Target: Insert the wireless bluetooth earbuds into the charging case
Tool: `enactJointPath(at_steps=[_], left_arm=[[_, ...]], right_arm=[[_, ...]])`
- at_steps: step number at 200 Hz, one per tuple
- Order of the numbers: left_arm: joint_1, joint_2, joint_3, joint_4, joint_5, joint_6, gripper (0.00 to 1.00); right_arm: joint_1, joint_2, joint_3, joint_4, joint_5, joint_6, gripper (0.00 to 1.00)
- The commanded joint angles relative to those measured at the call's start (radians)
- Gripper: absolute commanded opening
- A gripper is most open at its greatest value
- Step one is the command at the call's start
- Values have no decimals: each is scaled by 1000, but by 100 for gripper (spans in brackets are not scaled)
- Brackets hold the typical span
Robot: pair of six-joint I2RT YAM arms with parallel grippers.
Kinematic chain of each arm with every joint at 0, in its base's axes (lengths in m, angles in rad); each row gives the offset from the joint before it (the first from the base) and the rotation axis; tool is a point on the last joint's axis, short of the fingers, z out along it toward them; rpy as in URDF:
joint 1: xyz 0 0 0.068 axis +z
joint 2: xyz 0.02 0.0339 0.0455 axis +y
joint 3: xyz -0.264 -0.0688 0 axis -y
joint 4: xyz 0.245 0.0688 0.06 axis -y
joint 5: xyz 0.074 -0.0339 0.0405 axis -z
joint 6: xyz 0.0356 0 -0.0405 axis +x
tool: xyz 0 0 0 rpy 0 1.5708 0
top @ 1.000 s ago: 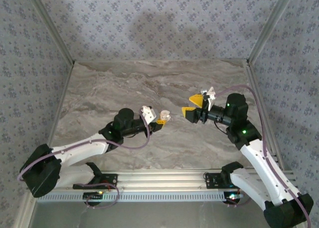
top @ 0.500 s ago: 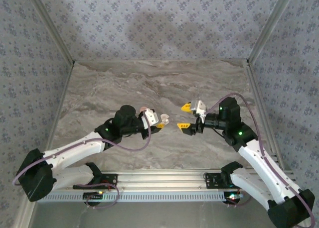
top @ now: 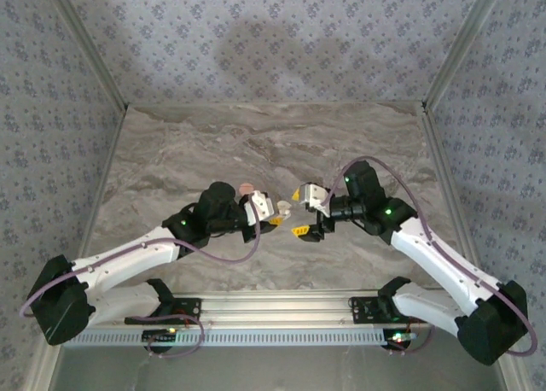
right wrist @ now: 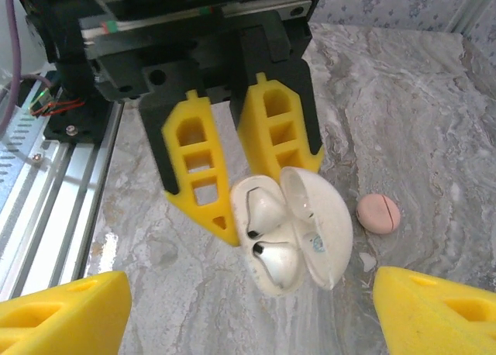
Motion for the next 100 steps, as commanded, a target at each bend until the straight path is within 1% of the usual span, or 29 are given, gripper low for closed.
enactJointPath(at_steps=[1, 52, 100], left_arm=[[-13, -4, 46, 8, 17, 17, 12], [-23, 4, 52, 14, 16, 18, 12], [-24, 9, 54, 14, -33, 15, 11]], right_arm=[[16, 36, 41, -20, 22, -44, 83], [40, 107, 63, -4, 0, -43, 82], [39, 91, 54, -33, -46, -78, 73]])
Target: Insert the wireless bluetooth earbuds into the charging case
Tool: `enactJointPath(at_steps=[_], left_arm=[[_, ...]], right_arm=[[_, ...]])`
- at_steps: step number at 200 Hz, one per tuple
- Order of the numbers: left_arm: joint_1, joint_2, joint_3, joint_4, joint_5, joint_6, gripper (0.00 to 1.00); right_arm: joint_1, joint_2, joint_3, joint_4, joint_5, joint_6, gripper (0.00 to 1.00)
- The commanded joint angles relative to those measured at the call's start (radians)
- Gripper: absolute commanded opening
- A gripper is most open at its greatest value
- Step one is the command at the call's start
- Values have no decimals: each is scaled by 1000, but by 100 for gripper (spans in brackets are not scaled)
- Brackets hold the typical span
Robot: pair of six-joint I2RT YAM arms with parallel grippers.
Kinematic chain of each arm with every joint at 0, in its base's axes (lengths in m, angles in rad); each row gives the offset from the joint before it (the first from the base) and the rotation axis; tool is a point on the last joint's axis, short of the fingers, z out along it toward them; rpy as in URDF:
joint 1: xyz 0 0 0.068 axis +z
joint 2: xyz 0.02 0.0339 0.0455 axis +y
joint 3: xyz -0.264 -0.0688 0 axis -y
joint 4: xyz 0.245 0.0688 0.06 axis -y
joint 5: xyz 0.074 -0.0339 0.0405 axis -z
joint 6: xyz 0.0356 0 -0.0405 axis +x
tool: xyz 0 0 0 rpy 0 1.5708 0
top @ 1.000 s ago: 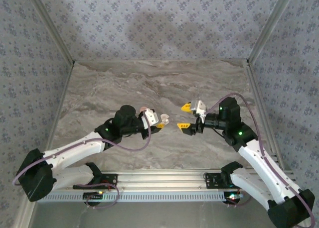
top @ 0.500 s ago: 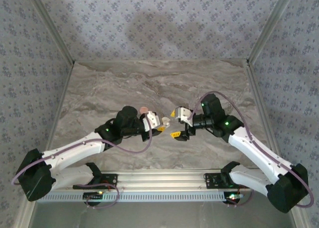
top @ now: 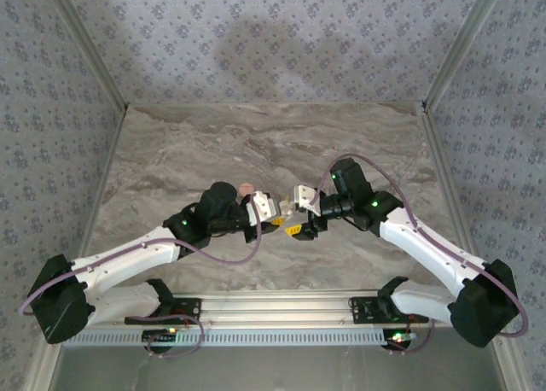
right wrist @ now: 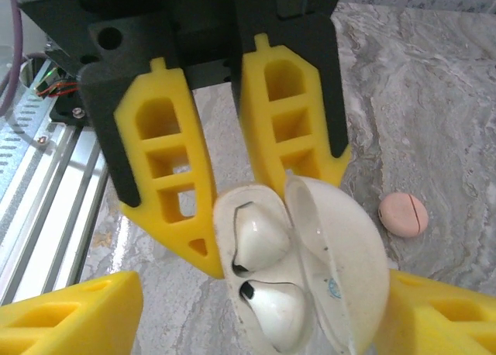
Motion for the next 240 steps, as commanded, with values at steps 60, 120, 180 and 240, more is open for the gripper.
enactJointPath(at_steps=[60, 120, 180, 240], left_arm=[[-7, 11, 33, 17, -52, 6, 11], [-8, 9, 30, 29, -22, -4, 11], [-8, 8, 27, 36, -10, -13, 11], [-9, 10, 31, 38, 1, -11, 11]], right_arm=[[-28, -134, -40, -38, -79, -30, 61], [-94, -196, -84, 26, -63, 16, 59], [-97, -101, -26, -3, -77, -41, 49], [-87, -45, 5, -37, -118, -89, 42]])
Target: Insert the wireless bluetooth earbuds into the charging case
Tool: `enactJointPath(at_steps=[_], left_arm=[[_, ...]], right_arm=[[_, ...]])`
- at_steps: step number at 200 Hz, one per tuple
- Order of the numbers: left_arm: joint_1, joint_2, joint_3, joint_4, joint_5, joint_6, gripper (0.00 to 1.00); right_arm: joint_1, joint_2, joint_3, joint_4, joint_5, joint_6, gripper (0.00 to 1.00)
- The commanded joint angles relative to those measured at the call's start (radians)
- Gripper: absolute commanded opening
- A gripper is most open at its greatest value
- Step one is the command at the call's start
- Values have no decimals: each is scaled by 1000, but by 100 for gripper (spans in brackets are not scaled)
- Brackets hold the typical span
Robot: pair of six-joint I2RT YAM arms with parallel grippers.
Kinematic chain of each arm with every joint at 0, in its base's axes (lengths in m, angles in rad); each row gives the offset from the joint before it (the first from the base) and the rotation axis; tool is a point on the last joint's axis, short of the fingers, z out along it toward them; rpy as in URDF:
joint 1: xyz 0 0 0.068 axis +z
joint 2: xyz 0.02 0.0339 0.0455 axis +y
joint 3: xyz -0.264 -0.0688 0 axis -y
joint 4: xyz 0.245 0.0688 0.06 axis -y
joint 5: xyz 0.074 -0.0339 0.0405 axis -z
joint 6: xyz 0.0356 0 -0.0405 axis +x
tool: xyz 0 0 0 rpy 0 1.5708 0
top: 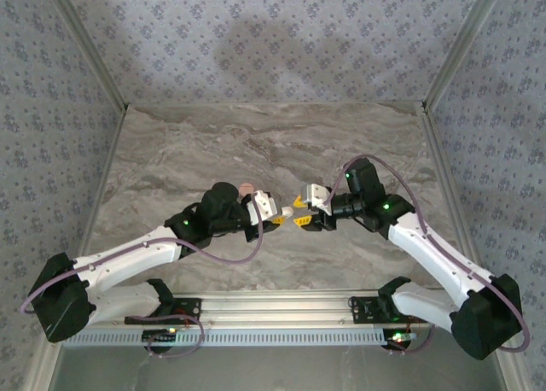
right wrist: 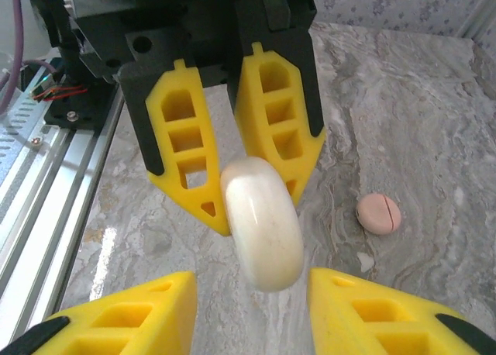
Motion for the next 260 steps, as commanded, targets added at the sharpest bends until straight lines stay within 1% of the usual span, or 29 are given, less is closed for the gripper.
enactJointPath(at_steps=[1, 34, 127, 141, 158, 165, 186, 213, 238, 260], left_arm=[[-3, -3, 31, 30, 35, -6, 11], [-3, -4, 33, 29, 42, -6, 11], [-3, -10, 26, 59, 63, -32, 11], [-3, -12, 25, 64, 64, -34, 11], [-3, -12, 23, 64, 61, -34, 12], [-3, -11, 23, 64, 58, -34, 13], [-3, -12, 20, 62, 51, -37, 20], [-3, -15, 16, 64, 30, -46, 33], [4, -27, -15, 88, -42, -111, 43], [47, -62, -71, 123, -103, -201, 52]], right_arm=[[10, 20, 42, -35, -39, -37, 42], [16, 37, 50, -32, -40, -51, 42], [34, 93, 86, -53, -77, -77, 33], [35, 96, 92, -64, -82, -85, 29], [36, 94, 96, -74, -80, -92, 18], [36, 93, 97, -78, -77, -93, 16], [35, 88, 101, -98, -72, -101, 14], [34, 85, 110, -144, -56, -117, 14], [32, 105, 142, -220, 39, -117, 14], [20, 164, 195, -294, 105, -70, 15]])
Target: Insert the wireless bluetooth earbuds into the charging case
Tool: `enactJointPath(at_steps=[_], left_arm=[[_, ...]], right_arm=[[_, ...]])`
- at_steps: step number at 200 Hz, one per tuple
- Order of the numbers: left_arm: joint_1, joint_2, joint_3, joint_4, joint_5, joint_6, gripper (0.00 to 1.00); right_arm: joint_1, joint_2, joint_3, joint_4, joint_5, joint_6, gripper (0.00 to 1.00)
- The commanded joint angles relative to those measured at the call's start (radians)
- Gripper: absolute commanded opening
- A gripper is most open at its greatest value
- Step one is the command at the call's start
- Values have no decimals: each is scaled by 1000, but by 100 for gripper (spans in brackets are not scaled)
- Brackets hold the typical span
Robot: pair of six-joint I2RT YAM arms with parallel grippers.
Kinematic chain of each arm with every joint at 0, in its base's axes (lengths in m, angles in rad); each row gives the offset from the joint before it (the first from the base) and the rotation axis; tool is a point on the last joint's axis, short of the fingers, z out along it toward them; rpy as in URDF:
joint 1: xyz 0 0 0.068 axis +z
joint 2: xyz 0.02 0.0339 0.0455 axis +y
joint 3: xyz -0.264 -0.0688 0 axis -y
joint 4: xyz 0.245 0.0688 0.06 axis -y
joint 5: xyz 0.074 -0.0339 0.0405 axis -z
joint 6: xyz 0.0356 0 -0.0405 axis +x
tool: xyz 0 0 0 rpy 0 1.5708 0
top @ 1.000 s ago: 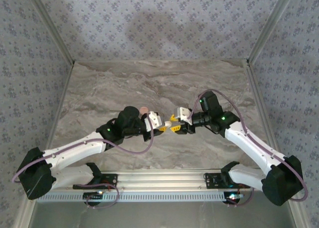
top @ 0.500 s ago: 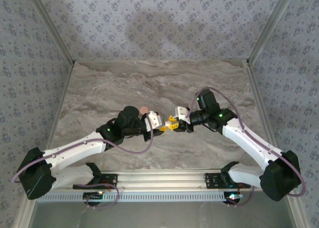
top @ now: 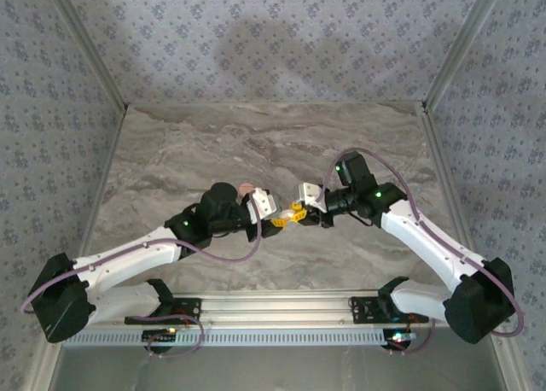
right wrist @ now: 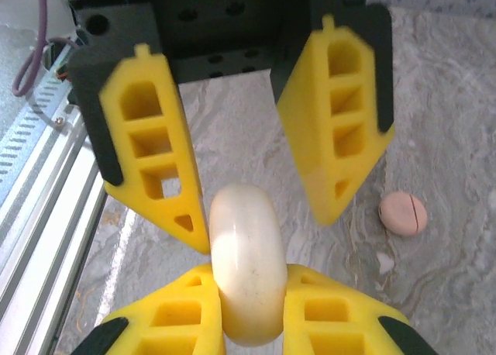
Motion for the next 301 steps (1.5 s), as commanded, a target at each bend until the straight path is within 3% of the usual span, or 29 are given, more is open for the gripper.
enactJointPath(at_steps=[1, 48, 73, 121, 166, 301], left_arm=[[42, -50, -52, 68, -98, -116, 53], [213, -149, -165, 160, -314, -387, 76], [338, -171, -186, 91, -407, -546, 84], [527, -115, -165, -68, -398, -728, 90], [555, -52, -134, -109, -376, -719, 90], [561, -40, -113, -173, -430, -689, 90]], right_arm=[[-7, 56, 70, -127, 85, 33, 15], [-43, 268, 205, -157, 70, 163, 18], [-45, 400, 323, -201, 80, 200, 19], [-41, 678, 572, -338, 116, 285, 18], [-33, 882, 779, -458, 181, 300, 18], [-33, 1152, 1022, -529, 172, 355, 19]])
